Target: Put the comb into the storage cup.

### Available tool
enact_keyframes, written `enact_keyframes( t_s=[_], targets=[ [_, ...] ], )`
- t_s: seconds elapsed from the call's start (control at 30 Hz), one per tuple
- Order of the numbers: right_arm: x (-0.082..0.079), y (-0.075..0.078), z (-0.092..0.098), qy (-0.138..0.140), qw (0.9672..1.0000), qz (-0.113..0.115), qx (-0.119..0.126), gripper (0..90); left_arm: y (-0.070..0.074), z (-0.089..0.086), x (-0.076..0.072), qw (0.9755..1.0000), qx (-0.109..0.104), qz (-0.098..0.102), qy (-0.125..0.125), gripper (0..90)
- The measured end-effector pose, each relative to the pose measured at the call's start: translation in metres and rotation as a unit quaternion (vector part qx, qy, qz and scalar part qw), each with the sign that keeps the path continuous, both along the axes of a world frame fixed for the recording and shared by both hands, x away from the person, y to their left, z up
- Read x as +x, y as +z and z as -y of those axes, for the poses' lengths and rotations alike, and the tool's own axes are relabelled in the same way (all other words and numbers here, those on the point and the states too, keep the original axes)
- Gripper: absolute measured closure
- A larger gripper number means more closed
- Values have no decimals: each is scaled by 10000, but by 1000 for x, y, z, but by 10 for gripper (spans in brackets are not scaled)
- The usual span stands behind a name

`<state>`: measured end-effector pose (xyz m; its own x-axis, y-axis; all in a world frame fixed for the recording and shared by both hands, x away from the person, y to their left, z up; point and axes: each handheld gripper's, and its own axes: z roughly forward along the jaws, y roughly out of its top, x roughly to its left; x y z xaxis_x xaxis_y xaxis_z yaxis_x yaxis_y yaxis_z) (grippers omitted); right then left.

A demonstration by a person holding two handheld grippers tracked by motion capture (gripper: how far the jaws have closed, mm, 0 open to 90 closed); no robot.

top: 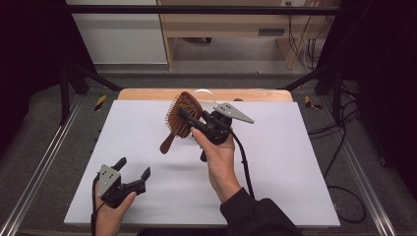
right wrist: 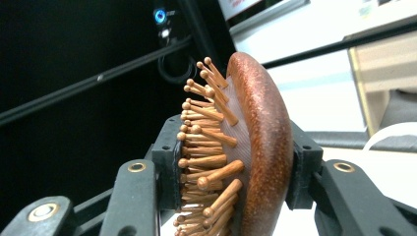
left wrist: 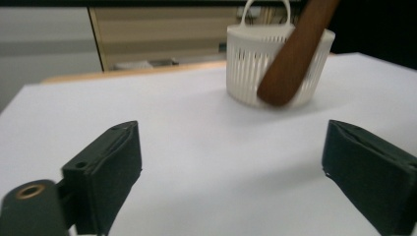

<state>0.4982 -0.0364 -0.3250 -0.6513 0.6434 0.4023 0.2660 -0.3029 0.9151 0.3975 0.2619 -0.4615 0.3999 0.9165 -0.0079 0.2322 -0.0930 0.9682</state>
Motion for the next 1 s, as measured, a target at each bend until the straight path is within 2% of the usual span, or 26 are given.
enact_keyframes(
  t_s=[0.17, 0.3, 0.33, 0.53, 0.6, 0.73, 0.8, 1.0],
  targets=[
    [12, 15, 9, -235, 9992, 125, 309, 523, -1, 0, 3, 9998, 167, 22, 89, 60],
    [20, 23, 11, -430, 9983, 219, 341, 523, -1, -2, 5, 9998, 138, 49, 104, 61],
    [26, 26, 12, -518, 9978, 248, 343, 522, -2, -3, 7, 9997, 205, 63, 145, 61],
    [38, 26, 18, -772, 9962, 281, 297, 522, -2, -7, 8, 9996, 187, 75, 192, 61],
    [39, 27, 22, -842, 9957, 320, 212, 522, -3, -7, 9, 9994, 270, 92, 216, 61],
    [41, 29, 32, -931, 9946, 267, 360, 522, -3, -6, 8, 9990, 329, 128, 266, 61],
    [43, 32, 37, -974, 9939, 305, 409, 522, -4, -6, 8, 9979, 520, 121, 367, 61],
    [48, 34, 50, -1089, 9918, 258, 621, 521, -3, -10, 8, 9983, 349, 212, 408, 61]
  ],
)
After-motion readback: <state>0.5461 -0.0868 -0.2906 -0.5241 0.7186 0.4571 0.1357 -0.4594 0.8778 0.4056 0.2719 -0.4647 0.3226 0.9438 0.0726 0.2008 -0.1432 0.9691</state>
